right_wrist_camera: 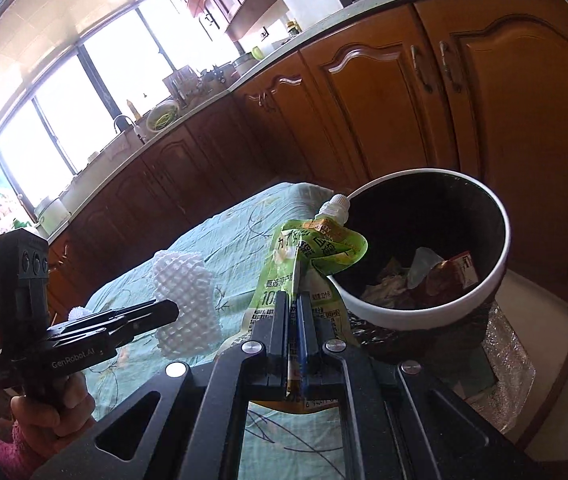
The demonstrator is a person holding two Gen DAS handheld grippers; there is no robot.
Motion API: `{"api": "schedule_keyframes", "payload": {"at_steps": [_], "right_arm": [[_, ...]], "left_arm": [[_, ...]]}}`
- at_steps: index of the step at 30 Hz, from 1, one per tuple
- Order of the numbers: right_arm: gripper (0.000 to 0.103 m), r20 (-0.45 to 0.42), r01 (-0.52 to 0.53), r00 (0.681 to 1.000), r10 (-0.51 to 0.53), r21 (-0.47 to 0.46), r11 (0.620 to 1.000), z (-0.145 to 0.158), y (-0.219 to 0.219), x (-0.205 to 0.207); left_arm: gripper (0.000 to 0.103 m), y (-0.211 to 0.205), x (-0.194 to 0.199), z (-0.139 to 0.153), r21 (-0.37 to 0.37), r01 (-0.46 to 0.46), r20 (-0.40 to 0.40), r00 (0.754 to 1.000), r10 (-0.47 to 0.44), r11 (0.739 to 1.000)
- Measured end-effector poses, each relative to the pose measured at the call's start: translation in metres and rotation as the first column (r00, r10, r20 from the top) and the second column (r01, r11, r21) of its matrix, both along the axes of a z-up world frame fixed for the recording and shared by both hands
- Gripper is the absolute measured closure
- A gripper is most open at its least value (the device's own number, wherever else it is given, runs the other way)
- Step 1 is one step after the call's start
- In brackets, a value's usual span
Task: Collect trash
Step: 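Carry the juice pouch and foam net over the black bin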
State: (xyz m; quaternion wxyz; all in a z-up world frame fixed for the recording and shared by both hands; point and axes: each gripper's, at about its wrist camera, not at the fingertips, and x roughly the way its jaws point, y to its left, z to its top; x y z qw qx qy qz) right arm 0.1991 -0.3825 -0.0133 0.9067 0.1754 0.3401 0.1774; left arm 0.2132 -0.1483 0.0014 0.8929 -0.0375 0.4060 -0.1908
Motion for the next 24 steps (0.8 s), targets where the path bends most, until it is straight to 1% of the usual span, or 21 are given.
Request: {"api": "schedule_keyframes", "payload": {"at_steps": [12,19,24], "right_arm": [[0.1,0.009,0.083,0.997,-0.083,0.015,0.996,0.0,-0.037,0.0],[0.1,0.002,0.118,0.993,-0.118,0.013,0.993,-0.004,-0.054,0.01],[0.1,0.004,0.132,0.991,-0.132,0.011,0.991,-0.003,-0.062,0.019]], "left_arm": [[0.083,-0.035,0.011,0.006,0.026,0.037,0.011,0.999,-0.037,0.999],[0.083,-0.063,0.028,0.012,0.038,0.079,0.022,0.997,-0.08,0.996],[0.083,-0.08,0.044,0.013,0.055,0.098,0.008,0.995,-0.098,0.994]]}}
